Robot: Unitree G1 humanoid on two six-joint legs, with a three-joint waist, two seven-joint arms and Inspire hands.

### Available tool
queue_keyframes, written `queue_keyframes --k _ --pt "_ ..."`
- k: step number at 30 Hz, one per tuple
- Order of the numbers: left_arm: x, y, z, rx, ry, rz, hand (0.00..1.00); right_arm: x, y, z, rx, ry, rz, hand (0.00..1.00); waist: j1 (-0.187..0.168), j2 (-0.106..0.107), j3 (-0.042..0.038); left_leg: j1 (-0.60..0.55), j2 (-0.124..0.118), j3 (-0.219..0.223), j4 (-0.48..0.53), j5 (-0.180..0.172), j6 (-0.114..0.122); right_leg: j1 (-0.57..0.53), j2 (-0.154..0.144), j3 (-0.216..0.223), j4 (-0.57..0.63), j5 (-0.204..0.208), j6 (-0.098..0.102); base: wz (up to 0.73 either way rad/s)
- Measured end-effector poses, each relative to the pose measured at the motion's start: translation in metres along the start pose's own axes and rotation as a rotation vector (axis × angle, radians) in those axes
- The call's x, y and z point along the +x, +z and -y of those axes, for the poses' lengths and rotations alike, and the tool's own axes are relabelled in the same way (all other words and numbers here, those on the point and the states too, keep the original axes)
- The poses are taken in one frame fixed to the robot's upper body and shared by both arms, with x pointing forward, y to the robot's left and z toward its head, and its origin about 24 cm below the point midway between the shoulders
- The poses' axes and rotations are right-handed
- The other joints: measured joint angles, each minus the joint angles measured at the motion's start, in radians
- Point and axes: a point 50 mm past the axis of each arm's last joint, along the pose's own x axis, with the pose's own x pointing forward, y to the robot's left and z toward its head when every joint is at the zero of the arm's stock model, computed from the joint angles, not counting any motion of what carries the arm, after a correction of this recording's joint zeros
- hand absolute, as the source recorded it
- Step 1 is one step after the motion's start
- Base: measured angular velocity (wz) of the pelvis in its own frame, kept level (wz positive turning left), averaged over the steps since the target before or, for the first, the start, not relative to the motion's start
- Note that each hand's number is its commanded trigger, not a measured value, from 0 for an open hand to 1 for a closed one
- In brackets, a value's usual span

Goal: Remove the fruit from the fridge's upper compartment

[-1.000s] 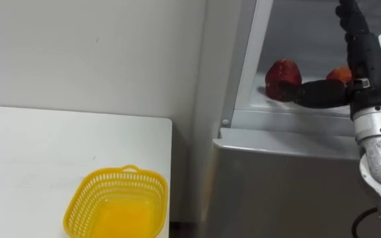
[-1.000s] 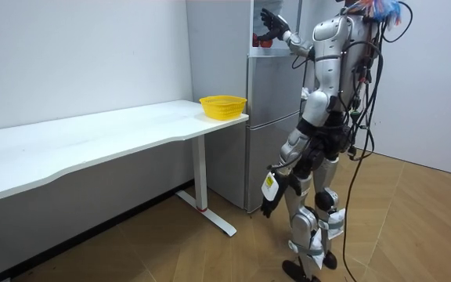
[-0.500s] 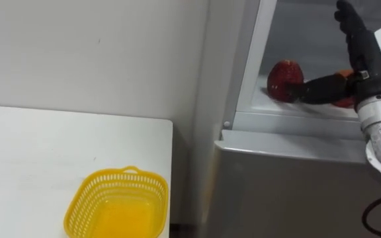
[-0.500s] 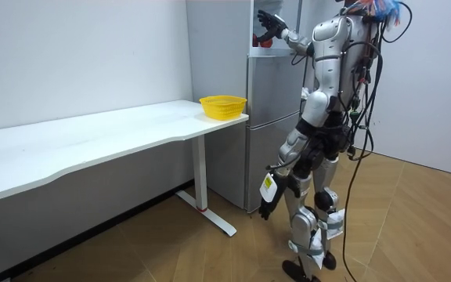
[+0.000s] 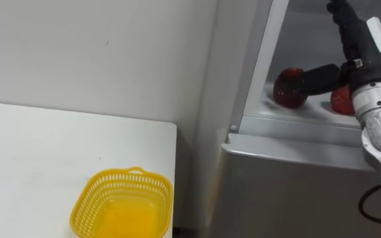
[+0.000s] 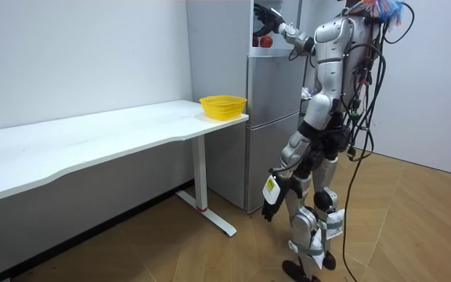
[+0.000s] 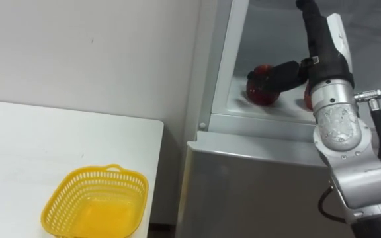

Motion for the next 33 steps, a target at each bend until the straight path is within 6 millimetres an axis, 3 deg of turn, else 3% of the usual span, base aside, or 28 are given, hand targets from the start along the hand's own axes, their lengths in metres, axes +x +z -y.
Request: queue_keyframes --k 12,21,33 --pt "0.001 0.001 -0.004 -0.015 0.01 -0.008 0.0 -0.002 -0.002 -0.014 -0.024 0.114 -0.004 0.0 0.024 -0.005 0.0042 0.003 0.0 0.001 0.0 0.0 0.0 -0.001 0.0 0.003 0.0 0.0 0.0 0.0" --pt "0.0 -0.001 -0.003 -0.011 0.005 -0.015 0.0 -0.003 -0.013 -0.016 -0.031 0.153 -0.051 0.0 0.024 -0.006 0.0117 0.003 0.0 -0.002 0.0 0.0 0.0 0.003 0.0 0.002 -0.001 0.0 0.0 0.0" --pt "0.001 -0.001 -0.002 -0.018 -0.003 -0.019 0.0 -0.002 -0.028 -0.02 -0.03 0.184 -0.126 0.0 0.026 -0.009 0.0093 0.009 0.0 -0.002 0.003 0.0 0.0 0.01 0.0 0.004 0.001 0.0 0.0 0.0"
